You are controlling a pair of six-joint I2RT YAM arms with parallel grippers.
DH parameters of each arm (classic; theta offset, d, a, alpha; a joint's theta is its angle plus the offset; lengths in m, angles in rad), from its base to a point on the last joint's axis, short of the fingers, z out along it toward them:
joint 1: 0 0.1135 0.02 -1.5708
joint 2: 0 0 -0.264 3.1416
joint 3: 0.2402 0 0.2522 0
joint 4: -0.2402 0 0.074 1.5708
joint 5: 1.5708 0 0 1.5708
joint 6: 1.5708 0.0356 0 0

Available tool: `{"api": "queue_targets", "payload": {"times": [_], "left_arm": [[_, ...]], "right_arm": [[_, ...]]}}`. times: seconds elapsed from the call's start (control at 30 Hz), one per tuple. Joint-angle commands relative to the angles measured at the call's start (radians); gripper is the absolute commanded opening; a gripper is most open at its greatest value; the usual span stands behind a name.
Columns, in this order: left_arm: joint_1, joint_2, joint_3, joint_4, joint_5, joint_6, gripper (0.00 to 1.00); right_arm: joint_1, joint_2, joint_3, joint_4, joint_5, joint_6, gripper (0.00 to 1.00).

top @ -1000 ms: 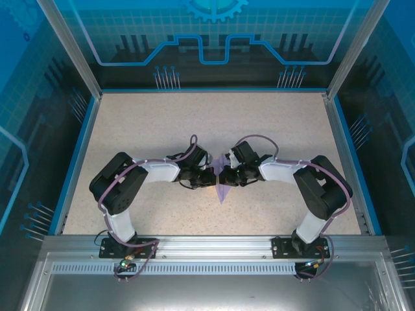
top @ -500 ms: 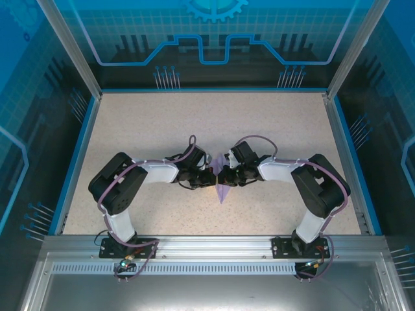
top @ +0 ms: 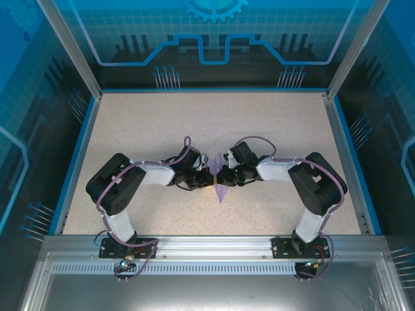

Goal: Fold a paper plane with a square sheet of paper (pick it up from the middle)
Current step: Fourth fold the wing at the center of the table.

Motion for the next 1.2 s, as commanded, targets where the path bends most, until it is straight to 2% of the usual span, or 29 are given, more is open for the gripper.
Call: {"api": "queue_targets", "payload": {"times": [0.0, 0.73, 1.17], "left_arm": [[0.022, 0.016, -0.045, -0.044, -0.031, -0.022, 0.00], [0.024, 0.033, -0.058, 0.010, -0.004, -0.042, 0.00], [0.026, -0.012, -0.038, -0.025, -0.008, -0.034, 0.00]], "right_arm": [[0.004, 0.017, 0.006, 0.013, -0.023, 0.014, 0.10], [0.004, 0.064, 0.008, 0.021, -0.023, 0.014, 0.11], [0.003, 0.075, -0.006, -0.014, -0.002, 0.000, 0.21]]}}
